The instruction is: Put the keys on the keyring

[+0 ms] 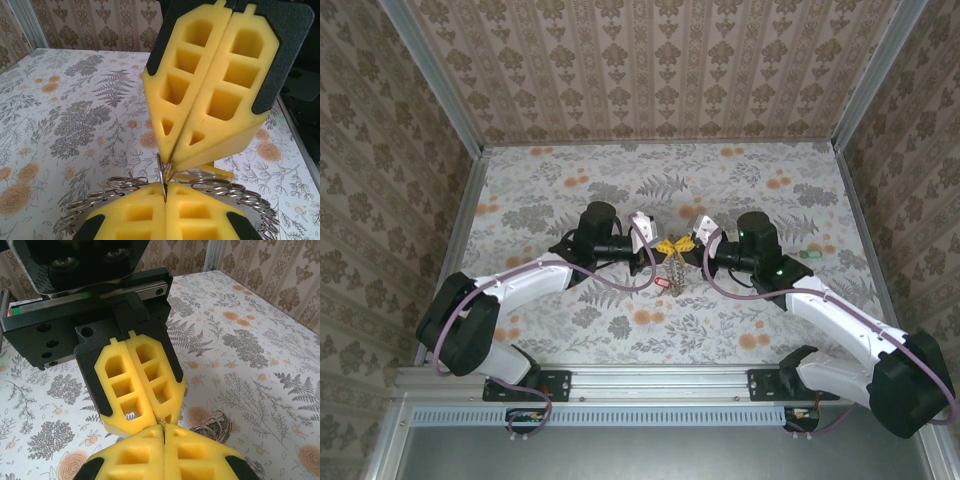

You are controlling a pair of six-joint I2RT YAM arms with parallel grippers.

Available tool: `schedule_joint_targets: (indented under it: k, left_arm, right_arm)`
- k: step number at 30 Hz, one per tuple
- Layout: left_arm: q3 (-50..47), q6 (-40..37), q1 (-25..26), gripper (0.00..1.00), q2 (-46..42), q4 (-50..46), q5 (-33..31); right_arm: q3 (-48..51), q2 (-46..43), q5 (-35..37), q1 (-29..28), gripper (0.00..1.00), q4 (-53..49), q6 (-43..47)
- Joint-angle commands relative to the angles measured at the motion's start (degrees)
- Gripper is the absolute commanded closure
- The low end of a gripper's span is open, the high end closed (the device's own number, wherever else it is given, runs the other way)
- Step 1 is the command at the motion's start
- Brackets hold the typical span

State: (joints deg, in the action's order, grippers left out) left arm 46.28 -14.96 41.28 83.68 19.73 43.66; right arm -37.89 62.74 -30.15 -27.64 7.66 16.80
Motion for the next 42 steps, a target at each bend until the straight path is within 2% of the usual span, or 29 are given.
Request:
schedule_joint_targets:
  k: [1, 13, 20, 29, 36, 42]
  left_arm:
    - [2.5, 0.2, 0.4, 1.00, 0.4, 1.4, 2.5]
    - [2.6, 0.3, 0.3, 1.00, 0.4, 1.2, 2.2]
    - [2.5, -0.1, 0.4, 1.00, 0.3, 1.3, 2.2]
    - [2.9, -1.2, 0.6, 1.00, 0.3, -0.2, 2.0]
    - [2.9, -1.3, 0.8, 1.00, 0.2, 0.7, 1.7]
    - [3.4, -1.4, 0.8, 1.00, 1.0, 1.0, 1.5]
  right_arm:
    - [-1.1, -0.3, 2.0, -0.2, 1.00, 4.0, 0.4]
    - [-1.1, 0.0, 0.5, -0.2, 1.00, 4.4, -0.9]
    - [-1.7, 0.0, 8.7, -0.2, 1.00, 2.1, -1.4]
    - [-2.1, -0.4, 8.6, -0.2, 1.00, 2.5, -4.5]
    - [-4.2, 0.9, 15.8, -0.2, 1.00, -3.4, -5.1]
    - [-4.3, 1.1, 15.8, -0.2, 1.00, -4.5, -5.5]
